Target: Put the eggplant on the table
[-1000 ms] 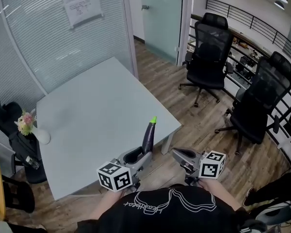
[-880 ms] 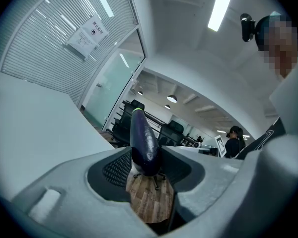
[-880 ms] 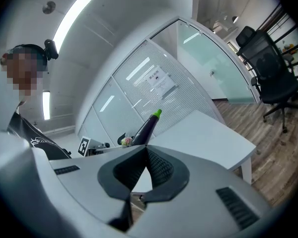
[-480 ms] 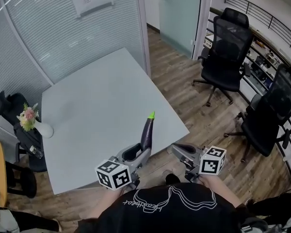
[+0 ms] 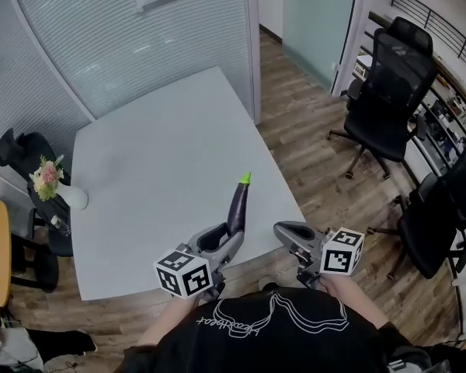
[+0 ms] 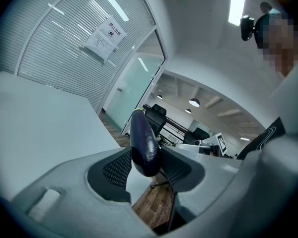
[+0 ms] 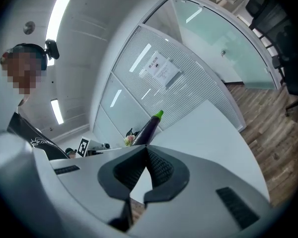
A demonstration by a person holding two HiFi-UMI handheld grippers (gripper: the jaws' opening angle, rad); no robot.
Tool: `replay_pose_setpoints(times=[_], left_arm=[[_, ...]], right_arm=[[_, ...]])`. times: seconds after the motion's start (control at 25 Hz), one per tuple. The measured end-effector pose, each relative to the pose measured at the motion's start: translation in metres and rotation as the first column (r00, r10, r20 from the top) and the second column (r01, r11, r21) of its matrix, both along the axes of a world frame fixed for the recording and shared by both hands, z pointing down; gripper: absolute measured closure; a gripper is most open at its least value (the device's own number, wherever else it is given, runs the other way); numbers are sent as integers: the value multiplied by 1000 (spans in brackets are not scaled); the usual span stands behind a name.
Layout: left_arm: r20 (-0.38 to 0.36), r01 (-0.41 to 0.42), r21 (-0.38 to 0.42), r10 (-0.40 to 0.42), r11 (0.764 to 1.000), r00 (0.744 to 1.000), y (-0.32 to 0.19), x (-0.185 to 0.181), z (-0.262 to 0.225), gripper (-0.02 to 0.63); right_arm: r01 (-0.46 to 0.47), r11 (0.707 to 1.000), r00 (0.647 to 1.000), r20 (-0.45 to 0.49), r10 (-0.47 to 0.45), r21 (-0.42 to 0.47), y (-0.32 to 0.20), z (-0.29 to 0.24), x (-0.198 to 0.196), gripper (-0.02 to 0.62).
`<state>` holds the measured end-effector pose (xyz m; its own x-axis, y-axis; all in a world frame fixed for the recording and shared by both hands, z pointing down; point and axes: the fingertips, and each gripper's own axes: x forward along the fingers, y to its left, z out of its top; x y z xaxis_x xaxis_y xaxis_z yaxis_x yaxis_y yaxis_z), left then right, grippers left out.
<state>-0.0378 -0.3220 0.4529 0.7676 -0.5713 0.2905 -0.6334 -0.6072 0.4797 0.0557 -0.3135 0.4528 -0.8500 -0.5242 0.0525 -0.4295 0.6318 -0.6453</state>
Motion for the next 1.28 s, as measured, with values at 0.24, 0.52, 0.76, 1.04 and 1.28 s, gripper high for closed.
replay_pose_setpoints(times=[0.24, 0.52, 0.76, 1.04, 1.28], left_arm=[[33, 59, -2, -59, 998, 998, -34, 3, 6, 413], [89, 126, 1, -126, 992, 988, -69, 8, 25, 413], [133, 183, -8, -181, 983, 975, -97, 10, 44, 413], [153, 196, -66, -184, 978, 971, -111, 18, 71, 413], [177, 174, -92, -156, 980, 972, -117, 33, 90, 413]], right_arm=[[61, 998, 998, 12, -61, -6, -35, 1, 2, 586], [109, 994, 994, 2, -109, -26, -67, 13, 16, 586], [136, 990, 991, -2, -136, -32, -87, 20, 31, 586], [138, 990, 990, -13, -138, -38, -98, 28, 44, 586], [128, 991, 991, -33, -129, -33, -110, 42, 56, 586]])
